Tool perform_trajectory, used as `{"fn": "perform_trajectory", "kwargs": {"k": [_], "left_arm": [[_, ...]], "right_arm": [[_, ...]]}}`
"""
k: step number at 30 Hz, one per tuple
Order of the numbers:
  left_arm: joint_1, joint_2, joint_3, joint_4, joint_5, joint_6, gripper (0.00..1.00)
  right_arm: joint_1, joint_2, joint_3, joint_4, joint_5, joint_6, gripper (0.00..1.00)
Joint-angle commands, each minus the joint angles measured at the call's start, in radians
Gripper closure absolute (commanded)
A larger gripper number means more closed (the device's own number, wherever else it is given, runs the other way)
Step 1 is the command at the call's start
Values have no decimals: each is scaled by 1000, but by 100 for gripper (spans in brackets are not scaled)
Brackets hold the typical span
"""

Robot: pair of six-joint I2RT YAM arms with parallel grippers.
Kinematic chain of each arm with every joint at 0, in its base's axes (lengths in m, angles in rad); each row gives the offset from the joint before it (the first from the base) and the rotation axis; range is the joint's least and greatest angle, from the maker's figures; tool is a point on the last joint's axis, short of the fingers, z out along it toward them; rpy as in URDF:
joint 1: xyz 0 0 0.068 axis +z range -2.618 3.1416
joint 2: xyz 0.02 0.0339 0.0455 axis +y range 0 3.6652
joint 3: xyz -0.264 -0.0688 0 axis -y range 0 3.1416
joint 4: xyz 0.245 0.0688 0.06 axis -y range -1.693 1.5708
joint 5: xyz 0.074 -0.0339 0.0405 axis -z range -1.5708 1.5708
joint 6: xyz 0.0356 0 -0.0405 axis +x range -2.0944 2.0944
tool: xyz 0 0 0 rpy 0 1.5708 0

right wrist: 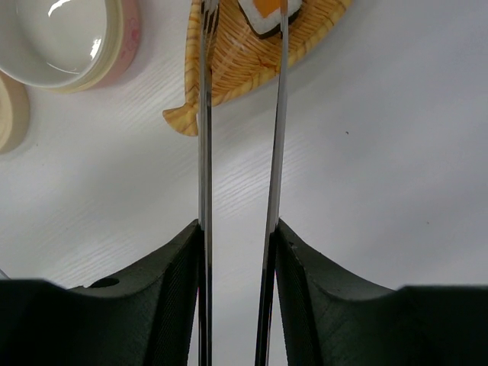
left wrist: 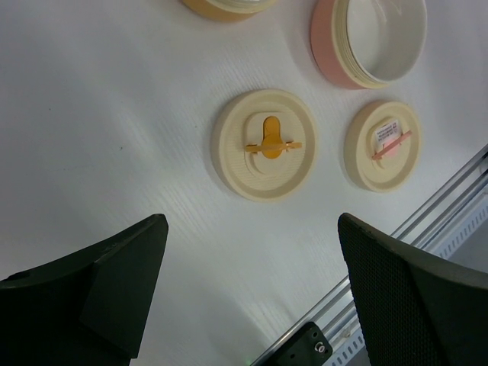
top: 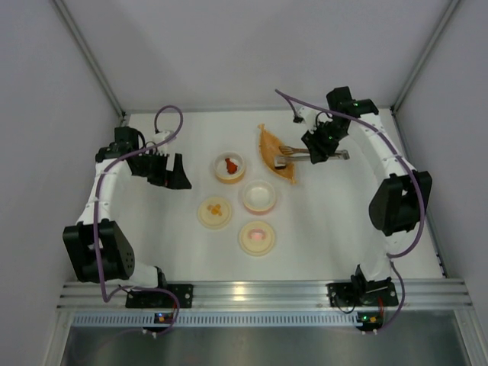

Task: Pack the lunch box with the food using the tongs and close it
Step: Pick up the fake food from the plate.

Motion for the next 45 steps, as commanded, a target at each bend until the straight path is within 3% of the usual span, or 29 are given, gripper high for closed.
{"fn": "perform_trajectory", "kwargs": {"k": [1, 13, 45], "left_arm": [[7, 7, 40, -22, 58, 42, 2], [7, 33, 5, -25, 101, 46, 2], [7, 45, 5, 6, 93, 20, 2]], "right_arm": [[-6, 29, 73, -48, -29, -63, 60], [-4, 101, 134, -62, -17, -83, 54], [3, 196, 180, -14, 18, -119, 54]]}}
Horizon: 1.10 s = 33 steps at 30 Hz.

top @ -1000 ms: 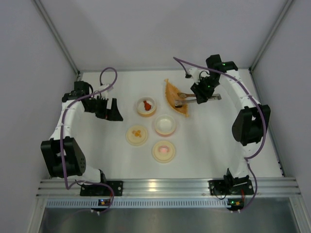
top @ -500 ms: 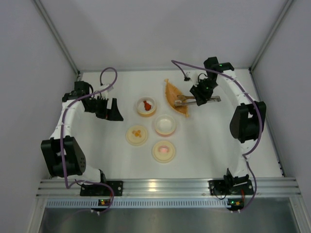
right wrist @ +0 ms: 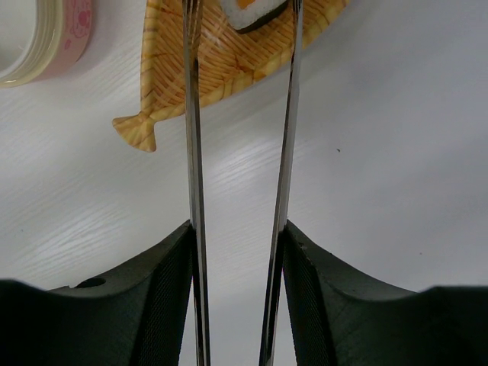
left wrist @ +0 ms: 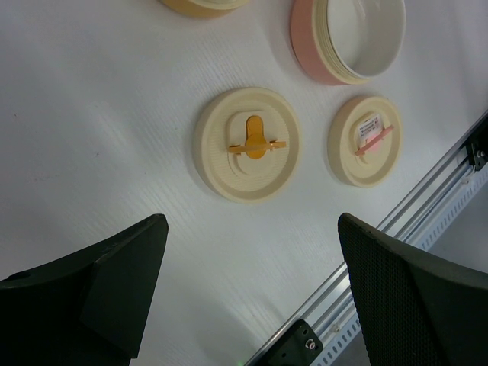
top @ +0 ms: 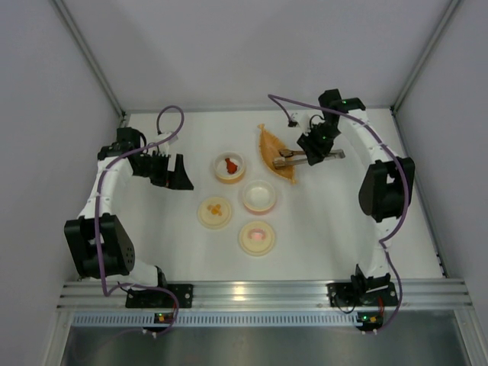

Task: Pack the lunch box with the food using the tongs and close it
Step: Pick up the fake food from the plate.

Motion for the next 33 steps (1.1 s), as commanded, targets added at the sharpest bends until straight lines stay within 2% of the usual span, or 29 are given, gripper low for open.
{"fn": "perform_trajectory", "kwargs": {"k": [1, 19, 26, 33], "left_arm": [[7, 7, 3, 25, 33, 4, 2], [7, 14, 9, 26, 28, -6, 2], [7, -2, 10, 25, 22, -10, 2], [7, -26, 13, 43, -2, -41, 2]], "right_arm": [[3, 8, 75, 13, -3, -33, 54], [15, 38, 82, -23, 14, -64, 57], [17, 3, 89, -30, 4, -41, 74], [9, -49, 138, -19, 16, 8, 83]]}}
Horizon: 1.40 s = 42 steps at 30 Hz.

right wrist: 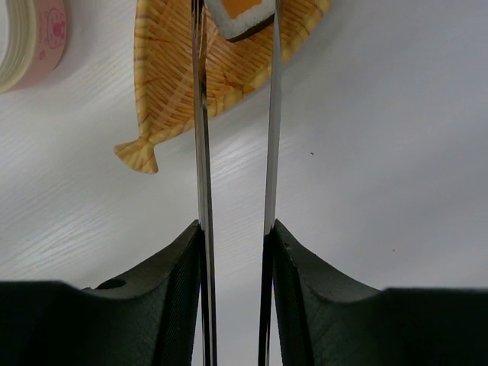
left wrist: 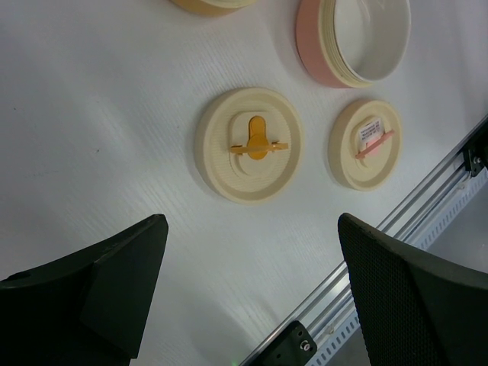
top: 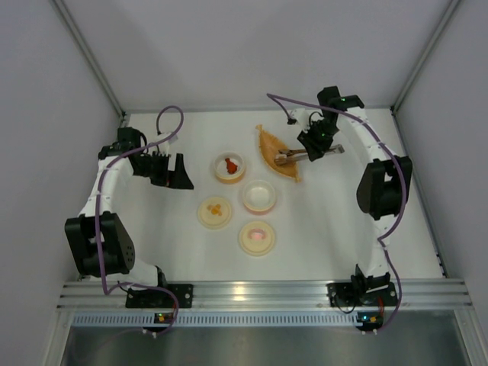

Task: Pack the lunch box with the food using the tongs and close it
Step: Pick up the fake food from the plate, then place the fake food in the packing box.

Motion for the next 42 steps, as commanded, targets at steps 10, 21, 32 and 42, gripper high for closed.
{"fn": "perform_trajectory", "kwargs": {"k": [10, 21, 32, 42], "left_arm": [[7, -66, 32, 68, -36, -79, 2], [7, -83, 39, 68, -22, -103, 2], [7, -91, 33, 61, -22, -96, 2], [7, -86, 26, 59, -37, -79, 2]], "right_arm": [[19, -221, 93, -68, -179, 102, 89], [212, -510, -356, 70, -161, 169, 87], [236, -510, -450, 165, -112, 231, 86], [253, -462, -469, 187, -135, 240, 84]]}}
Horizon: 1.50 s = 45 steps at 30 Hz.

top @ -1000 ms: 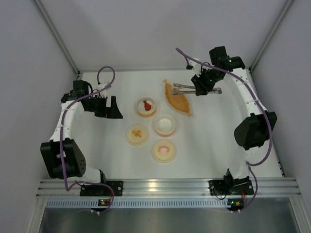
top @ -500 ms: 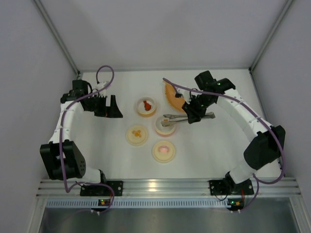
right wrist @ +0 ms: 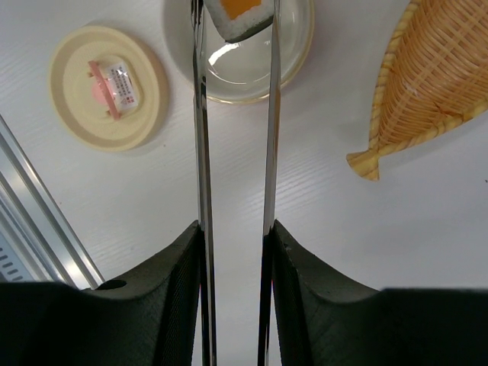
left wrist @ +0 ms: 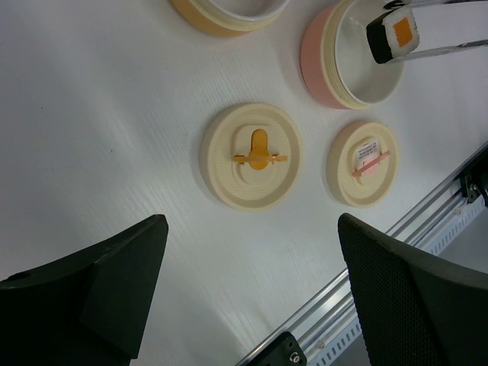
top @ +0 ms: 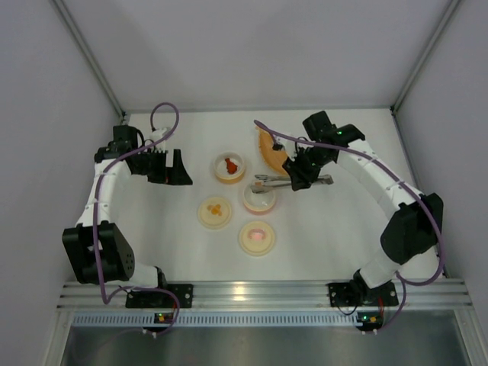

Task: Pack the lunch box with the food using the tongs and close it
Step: Place the fake food in the packing box.

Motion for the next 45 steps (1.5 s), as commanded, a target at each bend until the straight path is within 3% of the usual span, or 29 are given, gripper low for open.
{"fn": "perform_trajectory", "kwargs": {"k": [1, 7, 26, 38, 43, 45], "left_arm": [[7, -27, 18, 25, 8, 21, 2], [8, -28, 15, 26, 14, 18, 2], [7, -22, 17, 29, 13, 22, 2], [7, -37, 27, 26, 14, 11, 2], [7, -54, 38, 19, 10, 11, 2], [8, -59, 40, 17, 1, 13, 2]], "right_arm": [[26, 8, -12, 72, -37, 8, 84], [28, 8, -57, 100, -19, 2, 81], [36, 24, -64, 129, 1, 14, 50], [19, -100, 3, 163, -40, 100, 57], [-136, -161, -38, 261, -66, 238, 59], [-254, -175, -63, 301, -89, 293, 60]]}}
